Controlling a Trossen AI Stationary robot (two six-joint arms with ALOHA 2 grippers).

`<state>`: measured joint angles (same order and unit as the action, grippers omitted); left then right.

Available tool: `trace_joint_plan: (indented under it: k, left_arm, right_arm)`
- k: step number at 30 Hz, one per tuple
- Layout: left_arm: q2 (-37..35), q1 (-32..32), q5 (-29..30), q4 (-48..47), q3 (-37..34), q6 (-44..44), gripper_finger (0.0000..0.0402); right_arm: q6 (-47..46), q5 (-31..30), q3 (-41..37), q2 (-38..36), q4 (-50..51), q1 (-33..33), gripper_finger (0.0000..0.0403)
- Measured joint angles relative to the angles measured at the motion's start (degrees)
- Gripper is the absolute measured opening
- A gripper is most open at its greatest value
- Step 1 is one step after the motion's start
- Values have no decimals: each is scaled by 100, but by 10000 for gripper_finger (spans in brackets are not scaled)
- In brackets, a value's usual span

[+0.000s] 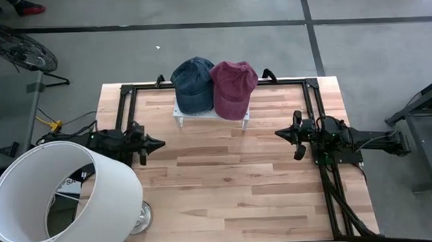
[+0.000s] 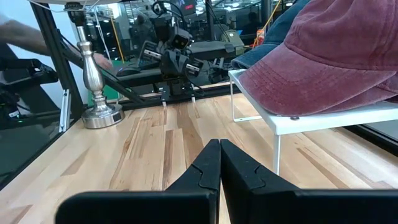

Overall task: Pick & Place hat
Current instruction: Return to Home Position

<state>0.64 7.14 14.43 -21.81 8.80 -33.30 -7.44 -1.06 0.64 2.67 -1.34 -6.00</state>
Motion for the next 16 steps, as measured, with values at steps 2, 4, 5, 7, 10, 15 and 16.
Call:
trace_joint_plan:
  k: [2, 4, 5, 7, 10, 15, 16]
  left_arm:
    - [2, 0, 5, -96, 0, 2, 3]
    - [0, 0, 7, -197, 0, 0, 3]
    - [0, 0, 8, -237, 1, 0, 3]
    - [0, 0, 9, -277, 4, 0, 3]
    - [0, 0, 9, -277, 4, 0, 3]
    - [0, 0, 11, -277, 4, 0, 3]
    - [0, -1, 10, -277, 4, 0, 3]
  right_arm:
    - [0, 0, 0, 0, 0, 0, 0]
    - [0, 1, 0, -1, 0, 0, 0]
    - [0, 0, 0, 0, 0, 0, 0]
    - [0, 0, 0, -1, -2, 0, 0]
    - [0, 0, 0, 0, -2, 0, 0]
    - [0, 0, 0, 0, -2, 0, 0]
    - [0, 0, 0, 0, -2, 0, 0]
